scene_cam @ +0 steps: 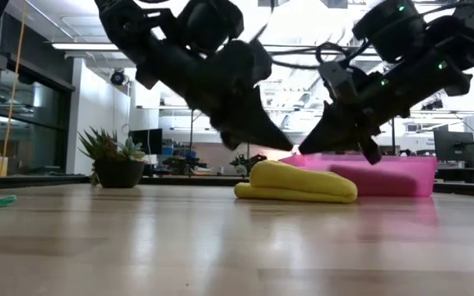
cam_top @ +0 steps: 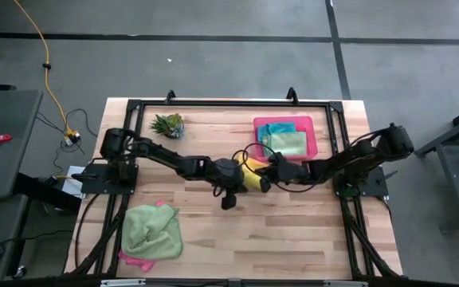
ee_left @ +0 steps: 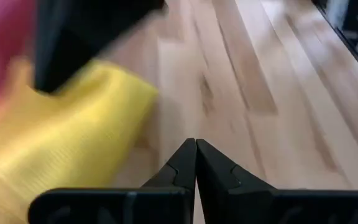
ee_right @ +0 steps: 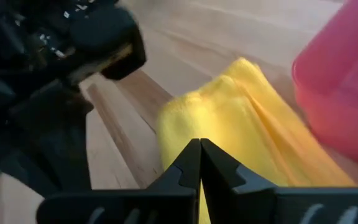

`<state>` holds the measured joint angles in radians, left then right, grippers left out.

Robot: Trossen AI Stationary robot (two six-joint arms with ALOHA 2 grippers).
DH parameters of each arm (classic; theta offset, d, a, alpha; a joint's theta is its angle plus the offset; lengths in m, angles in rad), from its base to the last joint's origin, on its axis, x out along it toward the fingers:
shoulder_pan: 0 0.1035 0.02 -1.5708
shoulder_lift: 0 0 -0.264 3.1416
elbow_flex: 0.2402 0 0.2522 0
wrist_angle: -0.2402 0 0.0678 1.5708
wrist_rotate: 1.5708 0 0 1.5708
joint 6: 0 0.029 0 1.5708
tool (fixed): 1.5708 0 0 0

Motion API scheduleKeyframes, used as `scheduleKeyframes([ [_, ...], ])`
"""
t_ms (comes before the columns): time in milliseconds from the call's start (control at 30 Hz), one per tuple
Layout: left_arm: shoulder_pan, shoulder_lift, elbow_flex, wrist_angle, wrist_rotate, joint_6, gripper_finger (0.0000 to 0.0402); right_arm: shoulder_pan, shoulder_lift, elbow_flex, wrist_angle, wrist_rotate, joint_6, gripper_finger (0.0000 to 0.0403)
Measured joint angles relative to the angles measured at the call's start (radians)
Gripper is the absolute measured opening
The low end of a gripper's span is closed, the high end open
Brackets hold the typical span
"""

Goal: Fold microfiber towels
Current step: Fold the yellow microfiber cloth

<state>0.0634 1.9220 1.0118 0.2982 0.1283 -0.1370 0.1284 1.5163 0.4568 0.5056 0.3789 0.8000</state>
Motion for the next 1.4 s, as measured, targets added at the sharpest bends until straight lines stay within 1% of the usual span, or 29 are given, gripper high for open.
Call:
scheduleKeyframes([
  [167,0.023,0.008,0.001,0.032,-0.104,0.072,0.0,0.0,-0.022,0.0,-0.022,0.004,-0.015,0.0],
  [333,0.042,0.038,-0.001,0.012,-0.206,0.155,0.0,0.0,-0.022,0.0,-0.033,-0.014,-0.014,0.0],
  [467,0.048,0.073,0.001,0.015,-0.205,0.182,0.0,0.0,-0.022,0.0,-0.034,-0.041,-0.016,0.0],
  [600,0.038,0.114,0.0,0.006,-0.167,0.144,0.0,0.0,-0.022,0.0,-0.04,-0.072,-0.021,0.0],
  [900,0.01,0.124,0.001,0.011,-0.236,0.122,0.0,-0.006,-0.022,0.0,-0.046,-0.074,-0.043,0.0],
  [1033,0.022,0.124,0.0,0.025,-0.235,0.112,0.0,-0.017,-0.015,0.0,-0.045,-0.077,-0.06,0.0],
  [1167,0.028,0.124,0.0,0.023,-0.236,0.087,0.0,-0.039,0.026,0.0,-0.037,-0.086,-0.06,0.0],
  [1267,0.028,0.124,0.0,0.023,-0.238,0.087,0.0,-0.045,0.069,0.0,0.009,-0.107,-0.059,0.0],
  [1400,0.028,0.124,0.0,0.022,-0.238,0.081,0.0,-0.035,0.117,0.041,0.022,-0.097,-0.065,0.0],
])
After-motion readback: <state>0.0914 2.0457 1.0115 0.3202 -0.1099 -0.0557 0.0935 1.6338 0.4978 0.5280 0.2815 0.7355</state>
